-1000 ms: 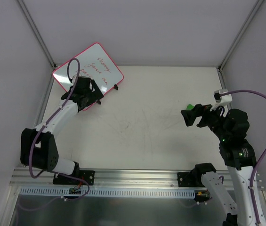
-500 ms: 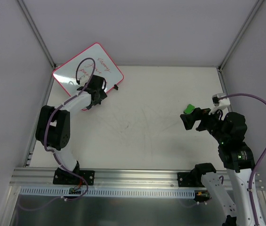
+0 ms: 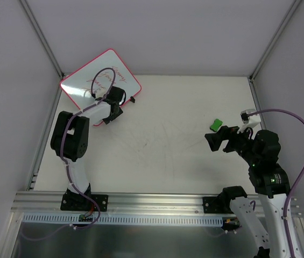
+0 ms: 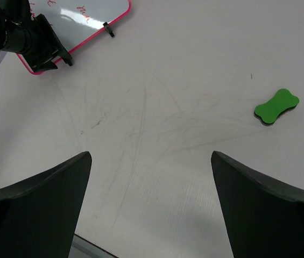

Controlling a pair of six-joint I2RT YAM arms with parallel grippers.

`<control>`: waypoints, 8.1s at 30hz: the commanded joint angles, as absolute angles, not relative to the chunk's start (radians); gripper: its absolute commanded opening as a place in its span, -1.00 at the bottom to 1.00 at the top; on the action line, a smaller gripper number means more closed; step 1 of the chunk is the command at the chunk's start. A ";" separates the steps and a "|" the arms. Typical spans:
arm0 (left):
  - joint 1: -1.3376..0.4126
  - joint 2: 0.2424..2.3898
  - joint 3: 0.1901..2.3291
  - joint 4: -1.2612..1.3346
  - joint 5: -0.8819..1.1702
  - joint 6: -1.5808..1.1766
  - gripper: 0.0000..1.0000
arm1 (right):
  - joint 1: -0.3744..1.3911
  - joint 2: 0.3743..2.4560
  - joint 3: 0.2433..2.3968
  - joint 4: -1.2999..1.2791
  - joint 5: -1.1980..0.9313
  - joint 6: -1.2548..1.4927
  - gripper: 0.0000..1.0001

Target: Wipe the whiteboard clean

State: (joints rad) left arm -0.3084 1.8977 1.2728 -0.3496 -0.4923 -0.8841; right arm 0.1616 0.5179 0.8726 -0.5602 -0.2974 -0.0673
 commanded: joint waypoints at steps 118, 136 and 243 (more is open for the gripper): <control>0.479 1.761 1.095 0.270 1.287 -0.173 0.24 | 0.202 0.784 0.844 -0.463 -0.618 -0.261 0.98; 0.417 1.812 0.976 0.656 1.221 -0.417 0.14 | 0.202 0.796 0.856 -0.463 -0.615 -0.247 0.98; 0.114 1.465 0.709 1.574 0.847 -0.747 -1.00 | 0.204 1.003 0.917 -0.411 0.050 0.050 0.96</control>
